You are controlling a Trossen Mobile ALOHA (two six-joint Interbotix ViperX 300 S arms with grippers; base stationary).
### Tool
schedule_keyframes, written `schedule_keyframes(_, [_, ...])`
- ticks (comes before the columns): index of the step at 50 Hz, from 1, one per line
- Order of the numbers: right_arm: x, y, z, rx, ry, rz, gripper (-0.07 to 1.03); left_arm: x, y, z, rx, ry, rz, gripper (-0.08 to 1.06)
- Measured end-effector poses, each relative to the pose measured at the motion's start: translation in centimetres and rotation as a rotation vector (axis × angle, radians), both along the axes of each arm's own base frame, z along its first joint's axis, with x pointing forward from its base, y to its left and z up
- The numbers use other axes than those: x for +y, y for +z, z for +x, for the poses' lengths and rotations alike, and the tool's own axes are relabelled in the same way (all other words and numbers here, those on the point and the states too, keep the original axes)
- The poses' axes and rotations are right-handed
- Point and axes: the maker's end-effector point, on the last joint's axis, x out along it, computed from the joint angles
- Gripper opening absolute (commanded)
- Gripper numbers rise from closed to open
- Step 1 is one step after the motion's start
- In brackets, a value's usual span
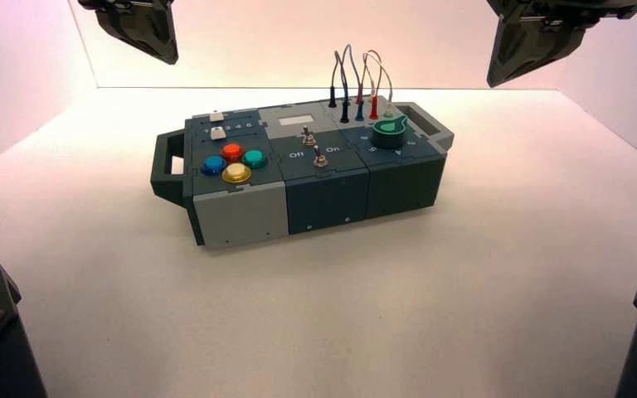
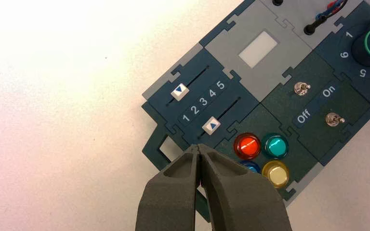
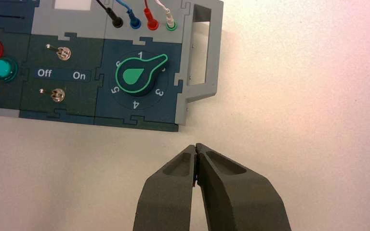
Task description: Open both grippers.
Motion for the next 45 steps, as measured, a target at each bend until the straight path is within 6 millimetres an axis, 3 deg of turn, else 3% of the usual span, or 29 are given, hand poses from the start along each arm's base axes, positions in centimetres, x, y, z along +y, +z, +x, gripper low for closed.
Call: schedule_keyframes(45, [-0.05, 0.08, 0.25, -0.014, 0.001, -0.003, -0.02, -0.14, -0.48, 0.33, 0.023, -0.006, 0.011, -0.03])
